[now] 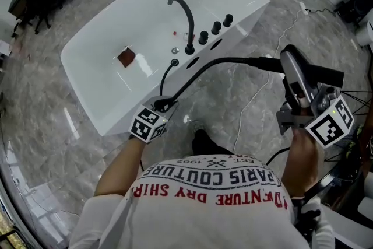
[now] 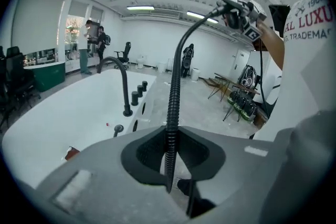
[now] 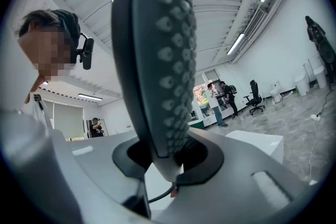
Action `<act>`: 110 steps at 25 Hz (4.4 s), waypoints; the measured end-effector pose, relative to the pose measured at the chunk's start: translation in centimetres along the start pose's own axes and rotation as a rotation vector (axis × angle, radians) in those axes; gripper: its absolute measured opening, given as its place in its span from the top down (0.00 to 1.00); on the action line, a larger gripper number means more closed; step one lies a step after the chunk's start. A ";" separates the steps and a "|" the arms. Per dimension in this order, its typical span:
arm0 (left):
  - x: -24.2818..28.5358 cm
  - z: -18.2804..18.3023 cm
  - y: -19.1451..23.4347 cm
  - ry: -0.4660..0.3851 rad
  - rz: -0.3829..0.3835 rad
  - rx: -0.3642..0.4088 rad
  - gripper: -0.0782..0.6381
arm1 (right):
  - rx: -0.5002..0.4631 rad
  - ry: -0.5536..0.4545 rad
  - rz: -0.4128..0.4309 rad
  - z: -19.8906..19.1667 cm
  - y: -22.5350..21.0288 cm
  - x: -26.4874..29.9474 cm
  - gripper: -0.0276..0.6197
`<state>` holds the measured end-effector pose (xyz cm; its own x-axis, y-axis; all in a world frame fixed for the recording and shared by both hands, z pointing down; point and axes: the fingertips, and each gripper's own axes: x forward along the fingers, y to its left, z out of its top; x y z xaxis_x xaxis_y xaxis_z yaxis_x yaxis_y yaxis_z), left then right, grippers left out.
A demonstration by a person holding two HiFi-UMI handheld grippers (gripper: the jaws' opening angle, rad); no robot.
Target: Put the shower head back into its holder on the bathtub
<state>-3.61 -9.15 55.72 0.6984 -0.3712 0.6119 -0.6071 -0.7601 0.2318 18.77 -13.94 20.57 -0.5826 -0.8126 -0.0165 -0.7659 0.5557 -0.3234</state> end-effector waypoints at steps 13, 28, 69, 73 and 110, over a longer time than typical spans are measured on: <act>-9.8 12.5 4.7 -0.277 0.185 0.033 0.82 | -0.007 0.126 -0.093 -4.9 -3.7 0.4 0.80; -8.7 26.8 7.3 -0.386 0.242 0.183 0.82 | 0.047 0.212 -0.048 -7.2 -10.7 4.4 0.80; 0.1 24.7 21.9 -0.287 0.269 0.113 0.82 | 0.072 0.276 -0.043 -8.3 -17.6 16.7 0.80; 2.3 20.7 22.3 -0.238 0.252 0.047 0.82 | 0.077 0.302 -0.044 -9.5 -17.7 16.9 0.80; 19.6 -2.7 22.5 0.084 0.248 -0.282 0.83 | 0.153 0.382 -0.037 -17.6 -17.6 13.3 0.80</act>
<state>-4.59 -32.04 75.01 0.4905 -0.4715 0.7329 -0.8426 -0.4713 0.2606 19.72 -31.42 42.69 -0.6364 -0.6920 0.3408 -0.7558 0.4712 -0.4546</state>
